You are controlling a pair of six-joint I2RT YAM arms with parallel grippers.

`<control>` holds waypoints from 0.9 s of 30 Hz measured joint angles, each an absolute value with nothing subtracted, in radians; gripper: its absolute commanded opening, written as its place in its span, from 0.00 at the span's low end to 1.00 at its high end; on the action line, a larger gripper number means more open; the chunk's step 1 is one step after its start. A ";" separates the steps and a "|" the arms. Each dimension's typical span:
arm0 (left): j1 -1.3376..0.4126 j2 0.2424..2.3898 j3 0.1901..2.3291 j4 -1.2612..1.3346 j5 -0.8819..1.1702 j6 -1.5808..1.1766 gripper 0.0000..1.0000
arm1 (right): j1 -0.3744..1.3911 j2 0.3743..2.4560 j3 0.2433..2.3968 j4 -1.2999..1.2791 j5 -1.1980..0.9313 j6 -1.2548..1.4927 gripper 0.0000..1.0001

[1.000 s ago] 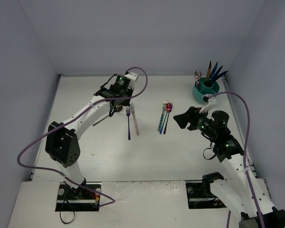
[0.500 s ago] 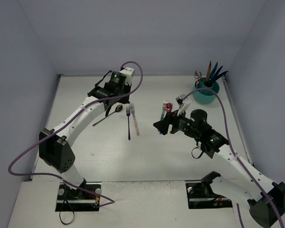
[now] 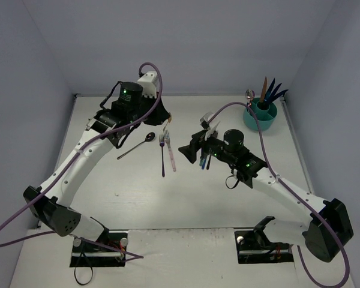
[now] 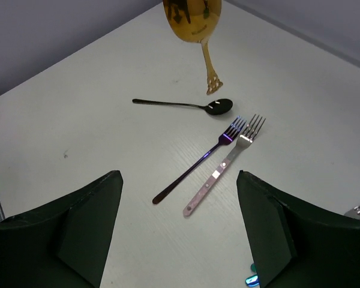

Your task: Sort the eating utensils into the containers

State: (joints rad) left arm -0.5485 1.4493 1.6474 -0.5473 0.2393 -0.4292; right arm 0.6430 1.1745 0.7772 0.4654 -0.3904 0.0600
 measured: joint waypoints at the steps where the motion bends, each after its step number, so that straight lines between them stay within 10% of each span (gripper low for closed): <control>1: -0.550 1.439 1.647 -0.549 0.256 -0.438 0.00 | 0.643 1.181 0.784 0.474 -0.403 0.041 0.74; 19: -0.556 1.352 1.640 -0.564 0.463 -0.508 0.00 | 0.627 1.305 0.945 0.536 -0.584 -0.091 0.65; 27: -0.557 1.351 1.640 -0.565 0.503 -0.510 0.00 | 0.615 1.325 0.964 0.539 -0.611 -0.101 0.45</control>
State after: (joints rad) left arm -0.5571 1.3514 1.6397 -0.5652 0.5034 -0.5098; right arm 0.6154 1.3254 0.9640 0.5388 -0.6107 -0.1011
